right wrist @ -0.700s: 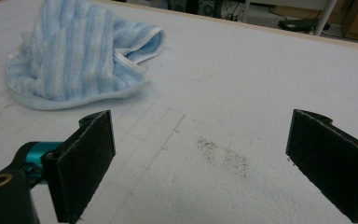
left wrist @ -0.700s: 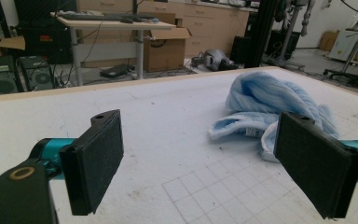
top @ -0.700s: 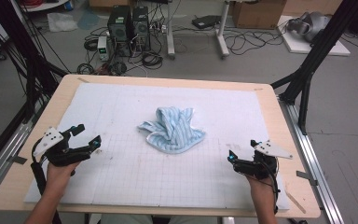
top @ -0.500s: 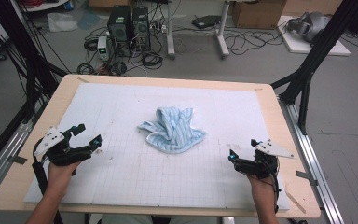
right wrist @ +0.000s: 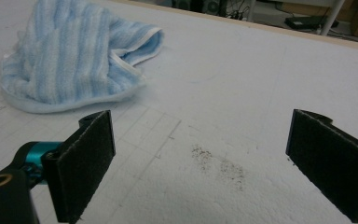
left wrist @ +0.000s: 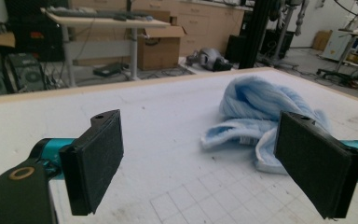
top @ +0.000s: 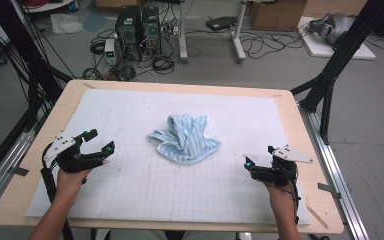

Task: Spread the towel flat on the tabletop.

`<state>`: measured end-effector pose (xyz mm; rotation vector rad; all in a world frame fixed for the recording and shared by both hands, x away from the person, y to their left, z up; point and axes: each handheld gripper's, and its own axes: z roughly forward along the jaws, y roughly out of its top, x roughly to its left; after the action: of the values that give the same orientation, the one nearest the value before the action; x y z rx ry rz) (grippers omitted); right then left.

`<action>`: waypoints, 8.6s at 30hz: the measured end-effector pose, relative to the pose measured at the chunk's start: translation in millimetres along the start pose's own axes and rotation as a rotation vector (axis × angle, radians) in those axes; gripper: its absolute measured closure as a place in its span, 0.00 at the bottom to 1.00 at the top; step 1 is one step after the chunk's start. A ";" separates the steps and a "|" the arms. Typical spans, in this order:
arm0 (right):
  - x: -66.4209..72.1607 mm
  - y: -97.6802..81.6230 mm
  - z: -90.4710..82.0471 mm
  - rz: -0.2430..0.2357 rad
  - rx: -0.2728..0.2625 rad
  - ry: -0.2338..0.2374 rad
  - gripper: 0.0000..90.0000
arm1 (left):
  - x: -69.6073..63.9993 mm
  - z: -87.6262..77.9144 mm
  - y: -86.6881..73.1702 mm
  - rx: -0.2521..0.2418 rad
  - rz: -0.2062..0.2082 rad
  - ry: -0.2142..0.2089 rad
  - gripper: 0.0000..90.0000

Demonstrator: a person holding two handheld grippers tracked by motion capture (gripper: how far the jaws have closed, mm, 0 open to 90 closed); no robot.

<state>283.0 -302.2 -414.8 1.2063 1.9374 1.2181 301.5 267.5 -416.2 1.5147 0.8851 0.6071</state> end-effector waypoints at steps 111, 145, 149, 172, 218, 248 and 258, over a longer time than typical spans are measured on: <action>69.4 41.0 109.9 -0.103 0.188 0.148 0.40 | -13.1 81.0 2.3 0.214 -0.077 -0.166 0.43; 33.8 -3.5 18.1 -0.125 0.327 0.062 0.76 | -25.8 87.2 -4.5 0.280 -0.025 -0.217 0.43; 34.7 3.6 14.1 -0.082 0.218 0.064 0.54 | -24.2 87.3 -5.4 0.286 -0.032 -0.213 0.43; 163.5 13.5 105.0 -0.413 0.247 0.462 0.89 | -7.7 77.0 -1.0 0.226 -0.069 -0.137 0.45; -26.4 29.1 60.9 0.091 0.136 -0.194 0.73 | -28.7 111.2 2.0 0.290 0.020 -0.222 0.44; 45.8 11.3 72.3 -0.093 0.238 0.207 0.59 | -56.7 216.2 8.9 0.537 0.078 -0.307 0.92; 81.0 28.5 107.8 -0.102 0.224 0.322 0.62 | -51.5 213.3 9.5 0.505 0.049 -0.307 0.92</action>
<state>344.4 -180.6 -435.6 1.0513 2.3943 1.2273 444.3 101.4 -431.8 2.0231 0.7969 0.1746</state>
